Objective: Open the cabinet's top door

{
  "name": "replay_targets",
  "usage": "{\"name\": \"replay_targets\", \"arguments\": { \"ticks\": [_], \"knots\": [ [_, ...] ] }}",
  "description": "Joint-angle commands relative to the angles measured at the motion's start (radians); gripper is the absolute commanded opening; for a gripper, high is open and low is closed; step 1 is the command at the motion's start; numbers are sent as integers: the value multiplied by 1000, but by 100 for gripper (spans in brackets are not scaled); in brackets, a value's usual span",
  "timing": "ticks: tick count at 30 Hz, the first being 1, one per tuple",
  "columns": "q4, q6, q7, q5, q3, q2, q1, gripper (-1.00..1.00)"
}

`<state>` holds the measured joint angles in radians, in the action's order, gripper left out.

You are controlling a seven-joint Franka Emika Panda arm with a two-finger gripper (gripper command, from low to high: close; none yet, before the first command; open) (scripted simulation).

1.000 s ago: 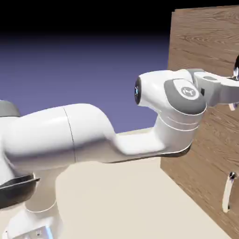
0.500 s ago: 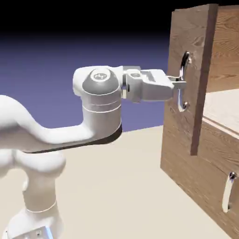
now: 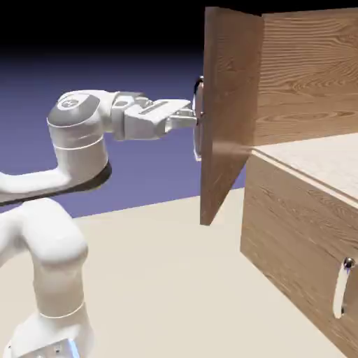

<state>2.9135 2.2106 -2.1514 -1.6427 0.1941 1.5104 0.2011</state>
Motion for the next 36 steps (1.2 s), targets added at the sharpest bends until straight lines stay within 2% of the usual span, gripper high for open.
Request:
{"name": "replay_targets", "arguments": {
  "ticks": [1, 10, 19, 26, 36],
  "knots": [
    [6, -24, 2, 33, -37, 10, -2, -100],
    [11, -231, 9, 330, -363, 42, 2, -100],
    [-88, -460, -16, 608, -689, -33, -29, -100],
    [-268, -667, -42, 808, -943, -145, -153, -100],
    [-629, -959, -39, 994, -1233, -262, -474, -100]
  ]
}}
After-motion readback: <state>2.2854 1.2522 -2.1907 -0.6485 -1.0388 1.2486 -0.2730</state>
